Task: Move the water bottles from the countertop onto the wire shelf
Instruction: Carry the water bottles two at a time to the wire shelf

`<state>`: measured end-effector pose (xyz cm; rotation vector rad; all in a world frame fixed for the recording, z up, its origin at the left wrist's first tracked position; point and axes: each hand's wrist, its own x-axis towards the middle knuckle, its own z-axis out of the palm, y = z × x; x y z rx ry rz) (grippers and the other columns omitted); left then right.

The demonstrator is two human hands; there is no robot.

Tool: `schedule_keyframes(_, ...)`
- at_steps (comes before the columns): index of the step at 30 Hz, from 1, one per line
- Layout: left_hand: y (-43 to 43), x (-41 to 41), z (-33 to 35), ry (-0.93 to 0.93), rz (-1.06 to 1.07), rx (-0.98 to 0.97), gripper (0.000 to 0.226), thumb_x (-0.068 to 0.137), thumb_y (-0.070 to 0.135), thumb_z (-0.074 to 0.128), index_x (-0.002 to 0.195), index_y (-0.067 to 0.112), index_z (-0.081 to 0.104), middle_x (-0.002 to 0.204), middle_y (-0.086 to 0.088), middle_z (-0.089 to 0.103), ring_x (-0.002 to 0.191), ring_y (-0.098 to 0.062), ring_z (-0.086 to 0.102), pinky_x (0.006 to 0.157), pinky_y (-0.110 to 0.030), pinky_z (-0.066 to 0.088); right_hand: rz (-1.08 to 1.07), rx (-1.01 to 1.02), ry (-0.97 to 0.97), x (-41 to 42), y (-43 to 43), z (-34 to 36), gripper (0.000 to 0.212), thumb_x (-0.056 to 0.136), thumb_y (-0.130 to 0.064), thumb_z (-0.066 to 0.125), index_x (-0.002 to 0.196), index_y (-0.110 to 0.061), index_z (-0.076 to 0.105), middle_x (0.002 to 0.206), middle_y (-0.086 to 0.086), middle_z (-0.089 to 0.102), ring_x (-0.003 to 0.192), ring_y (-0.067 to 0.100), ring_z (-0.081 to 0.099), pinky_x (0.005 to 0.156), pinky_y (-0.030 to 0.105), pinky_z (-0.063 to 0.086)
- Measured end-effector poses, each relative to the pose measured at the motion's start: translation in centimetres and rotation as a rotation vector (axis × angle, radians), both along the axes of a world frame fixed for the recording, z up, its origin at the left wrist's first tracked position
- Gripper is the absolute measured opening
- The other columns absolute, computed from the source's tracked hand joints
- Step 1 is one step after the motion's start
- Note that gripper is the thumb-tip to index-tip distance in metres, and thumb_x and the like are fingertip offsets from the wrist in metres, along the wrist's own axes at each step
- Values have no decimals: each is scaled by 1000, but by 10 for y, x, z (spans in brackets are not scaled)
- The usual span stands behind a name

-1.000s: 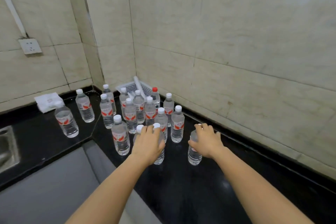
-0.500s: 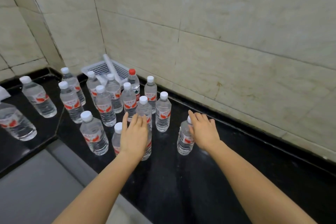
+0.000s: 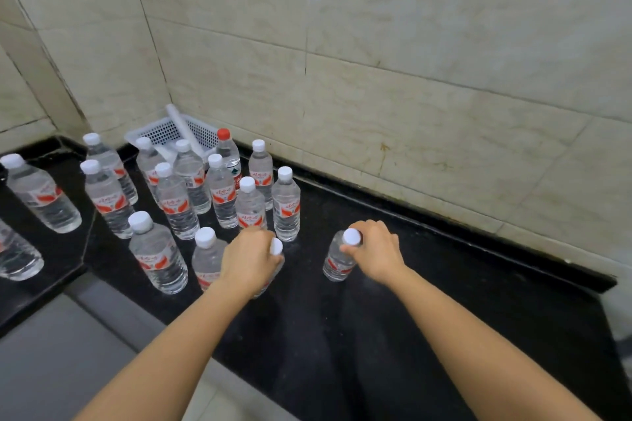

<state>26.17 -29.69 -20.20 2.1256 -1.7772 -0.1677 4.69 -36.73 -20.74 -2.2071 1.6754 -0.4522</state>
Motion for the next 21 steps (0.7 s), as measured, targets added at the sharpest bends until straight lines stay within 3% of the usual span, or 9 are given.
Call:
schedule_keyframes(3,6,-12,1,40,-34,-4,19,77,30,64,66,22,51,77,0,55,79,-26,60,59,-31,40,24,52,-64,-29,6,10,19,82,-31,70,96,-19,65,103,2,64,101,24,52,89,42,43)
schedule_keyframes(7,8,-46,20,109,-132,40,22,76,31,67,64,15,57,68,-1,60,69,-20,60,57,-35,48,111,123,-119,-83,28,39,13,76,-27,74,77,-18,64,82,0,63,76,17,54,77,43,50)
schedule_keyframes(10,9,-98,45,175,-283,18,15,76,31,68,73,16,66,70,-1,64,70,-17,61,63,-37,53,124,127,-111,-134,52,69,18,77,-32,73,80,-15,68,81,6,62,73,17,53,70,37,48)
schedule_keyframes(14,12,-182,83,277,-459,-43,16,74,30,70,70,15,65,60,-2,64,62,-18,59,57,-32,46,34,87,-148,-217,92,110,17,78,-36,74,83,-20,70,81,4,63,70,15,57,65,34,49)
schedule_keyframes(18,16,-275,113,461,-607,-82,21,73,27,70,73,8,64,62,-10,62,60,-12,42,56,-38,44,-45,-11,-192,-308,128,154,25,80,-30,73,76,-7,64,72,16,57,61,8,46,58,36,39)
schedule_keyframes(21,21,-357,142,506,-708,-135,21,72,27,70,66,11,57,59,1,51,60,-11,39,56,-32,40,-107,-109,-246,-384,147,189,27,81,-28,74,78,-2,65,68,5,49,60,5,41,54,25,31)
